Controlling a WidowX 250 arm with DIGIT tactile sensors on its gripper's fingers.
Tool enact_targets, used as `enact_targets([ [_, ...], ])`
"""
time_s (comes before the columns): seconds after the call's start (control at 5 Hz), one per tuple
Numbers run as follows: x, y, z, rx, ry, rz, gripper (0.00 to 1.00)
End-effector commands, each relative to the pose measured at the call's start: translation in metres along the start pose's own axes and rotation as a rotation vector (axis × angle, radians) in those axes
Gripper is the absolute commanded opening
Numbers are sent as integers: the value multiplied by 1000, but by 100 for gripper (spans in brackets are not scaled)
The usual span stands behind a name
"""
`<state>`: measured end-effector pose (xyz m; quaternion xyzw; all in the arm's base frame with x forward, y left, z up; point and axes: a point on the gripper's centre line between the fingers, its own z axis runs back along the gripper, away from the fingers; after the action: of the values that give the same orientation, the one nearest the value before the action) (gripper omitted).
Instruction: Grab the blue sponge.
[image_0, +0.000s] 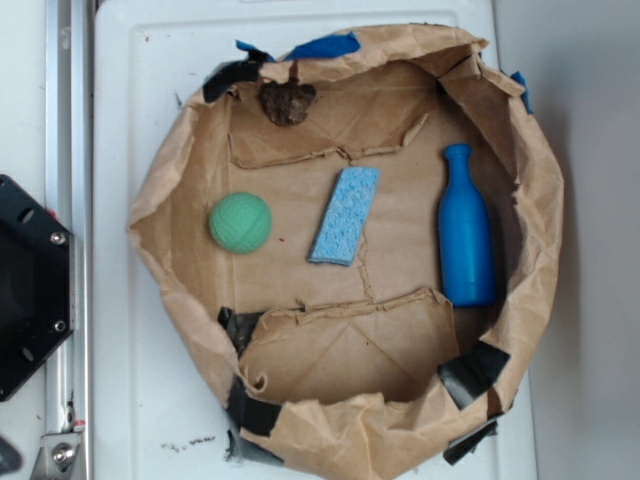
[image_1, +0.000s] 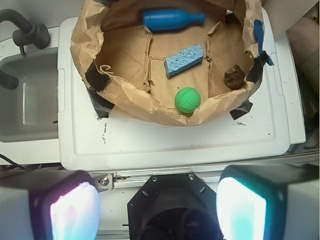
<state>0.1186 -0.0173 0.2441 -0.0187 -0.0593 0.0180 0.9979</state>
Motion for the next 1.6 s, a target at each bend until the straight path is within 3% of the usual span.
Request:
enact_targets([
  [0.0, 0, 0, 0, 0, 0, 0, 100],
  [0.2, 35, -1, -6, 59, -52, 69, 100],
  [0.4, 76, 3, -22, 51, -43, 138, 100],
  [0.6, 60, -4, -36, 32, -68, 267, 100],
  [0.8, 66, 0, -50, 15, -89, 521, 100],
  [1.0, 49, 2, -57, -29, -101, 780, 100],
  [1.4, 49, 2, -57, -29, -101, 780, 100],
])
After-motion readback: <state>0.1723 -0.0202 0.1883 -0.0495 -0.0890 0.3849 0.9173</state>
